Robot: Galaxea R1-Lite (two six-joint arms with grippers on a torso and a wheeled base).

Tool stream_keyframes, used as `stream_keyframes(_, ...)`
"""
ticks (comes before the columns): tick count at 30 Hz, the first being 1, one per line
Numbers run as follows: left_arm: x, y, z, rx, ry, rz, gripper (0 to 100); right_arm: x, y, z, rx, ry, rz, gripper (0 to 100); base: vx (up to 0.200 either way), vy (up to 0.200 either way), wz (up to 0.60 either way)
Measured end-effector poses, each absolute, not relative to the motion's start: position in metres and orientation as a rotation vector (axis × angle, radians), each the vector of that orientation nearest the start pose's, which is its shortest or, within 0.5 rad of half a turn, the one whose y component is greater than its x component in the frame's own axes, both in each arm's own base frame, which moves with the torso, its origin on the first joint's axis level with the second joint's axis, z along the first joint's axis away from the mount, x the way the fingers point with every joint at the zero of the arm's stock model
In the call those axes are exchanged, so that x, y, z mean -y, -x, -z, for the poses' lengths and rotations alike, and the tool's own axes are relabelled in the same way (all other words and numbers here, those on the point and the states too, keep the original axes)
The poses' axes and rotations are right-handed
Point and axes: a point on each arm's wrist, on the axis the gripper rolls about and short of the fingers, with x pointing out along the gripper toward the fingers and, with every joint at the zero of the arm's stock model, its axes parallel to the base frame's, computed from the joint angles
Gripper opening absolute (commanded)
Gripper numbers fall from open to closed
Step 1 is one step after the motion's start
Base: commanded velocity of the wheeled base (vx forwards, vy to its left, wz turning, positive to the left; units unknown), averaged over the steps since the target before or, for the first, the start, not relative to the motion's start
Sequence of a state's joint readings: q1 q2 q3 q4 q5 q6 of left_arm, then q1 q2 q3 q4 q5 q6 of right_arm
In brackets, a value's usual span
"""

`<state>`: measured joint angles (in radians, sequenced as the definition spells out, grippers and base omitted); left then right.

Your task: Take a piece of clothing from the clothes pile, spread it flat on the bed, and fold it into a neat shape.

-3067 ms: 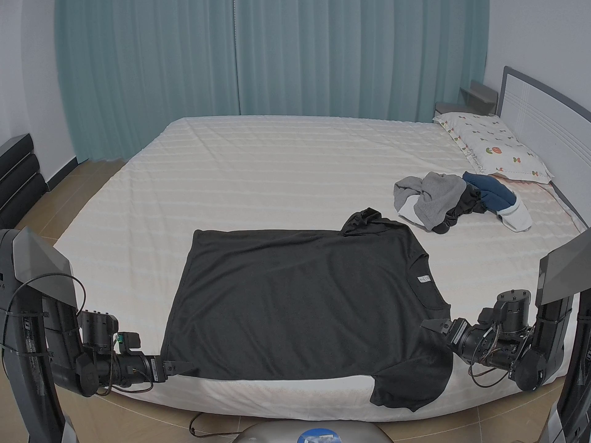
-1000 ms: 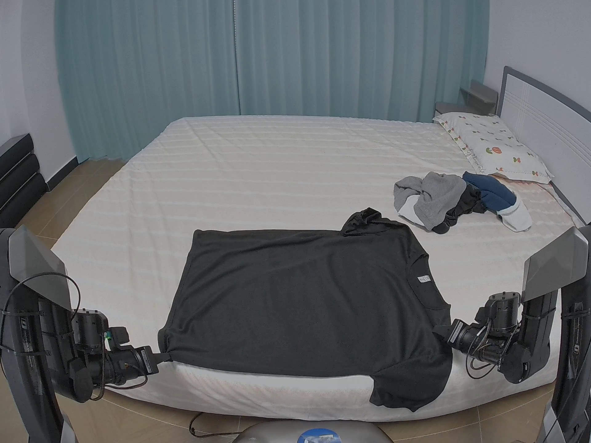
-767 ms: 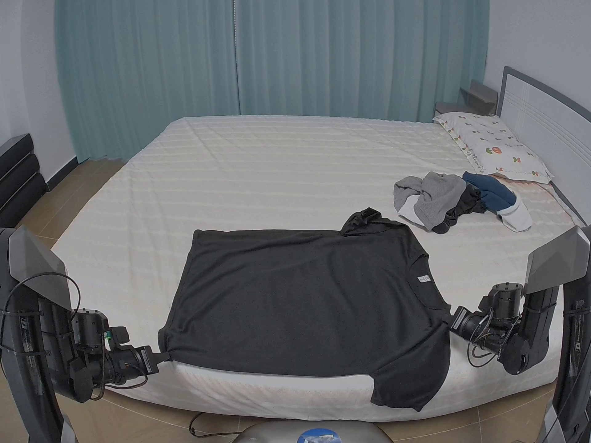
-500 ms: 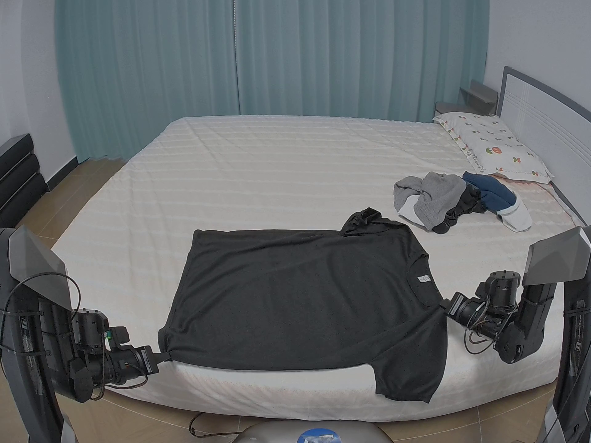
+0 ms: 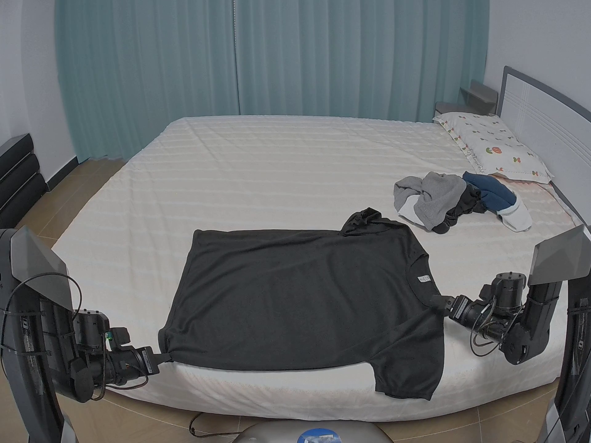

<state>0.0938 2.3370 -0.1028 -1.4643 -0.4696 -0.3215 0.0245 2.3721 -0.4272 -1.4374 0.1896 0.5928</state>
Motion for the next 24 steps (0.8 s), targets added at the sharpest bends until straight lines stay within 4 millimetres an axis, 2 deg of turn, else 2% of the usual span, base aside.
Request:
stream_keyframes(9,-0.012,-0.232,0.038,-0.801,0.517,0.235,0,-0.003,-0.278,0.02,-0.609,-0.615,-0.192,100,0.0,0.0,0.0)
stream_keyframes(10,-0.012,-0.232,0.038,-0.801,0.516,0.235,0,-0.003,-0.258,0.02,-0.657,-0.582,-0.267,100,0.0,0.0,0.0)
stream_keyframes(14,-0.012,-0.231,0.038,-0.802,0.517,0.235,0,-0.004,-0.24,0.024,-0.713,-0.538,-0.327,100,0.0,0.0,0.0)
stream_keyframes(24,-0.012,-0.231,0.038,-0.801,0.514,0.236,0,-0.017,-0.233,0.038,-0.8,-0.527,-0.365,100,0.0,0.0,0.0)
